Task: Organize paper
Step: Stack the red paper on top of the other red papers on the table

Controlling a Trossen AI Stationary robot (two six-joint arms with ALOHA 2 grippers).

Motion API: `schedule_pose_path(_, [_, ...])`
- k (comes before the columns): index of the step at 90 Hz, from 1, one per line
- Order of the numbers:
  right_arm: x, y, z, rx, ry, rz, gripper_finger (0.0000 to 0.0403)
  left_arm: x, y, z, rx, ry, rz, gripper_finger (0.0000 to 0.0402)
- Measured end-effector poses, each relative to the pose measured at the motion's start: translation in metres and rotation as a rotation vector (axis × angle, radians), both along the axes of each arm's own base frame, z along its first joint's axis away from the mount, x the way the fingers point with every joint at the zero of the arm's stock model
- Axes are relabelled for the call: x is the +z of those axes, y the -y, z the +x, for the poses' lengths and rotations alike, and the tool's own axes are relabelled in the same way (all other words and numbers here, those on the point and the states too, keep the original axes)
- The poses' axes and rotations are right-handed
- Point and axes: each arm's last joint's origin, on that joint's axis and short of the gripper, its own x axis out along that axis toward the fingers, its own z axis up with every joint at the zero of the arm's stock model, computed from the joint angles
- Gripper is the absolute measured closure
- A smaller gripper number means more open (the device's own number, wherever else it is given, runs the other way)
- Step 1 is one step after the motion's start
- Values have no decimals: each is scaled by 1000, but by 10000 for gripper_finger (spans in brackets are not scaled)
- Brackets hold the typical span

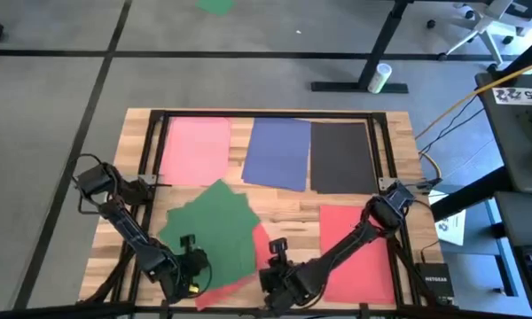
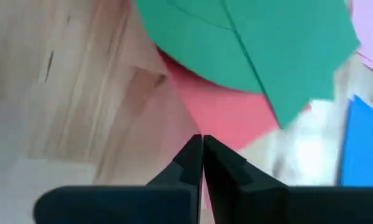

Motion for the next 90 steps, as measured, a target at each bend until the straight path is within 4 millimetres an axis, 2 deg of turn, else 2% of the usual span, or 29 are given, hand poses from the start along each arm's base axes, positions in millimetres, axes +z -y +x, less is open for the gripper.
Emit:
schedule_pose_path(22, [43, 4, -14, -63, -81, -69, 403, 6, 1, 0, -6, 28, 2, 401])
schedule_pose_path(38, [61, 9, -26, -115, -145, -116, 403, 7, 2, 0, -4, 38, 3, 401])
schedule_pose_path(70, [65, 8, -28, -148, -187, -26, 403, 8, 1, 1, 14, 69, 18, 401])
schedule_pose_path(90, [65, 8, -29, -148, -198, -14, 403, 10, -18, 28, 50, 122, 97, 401])
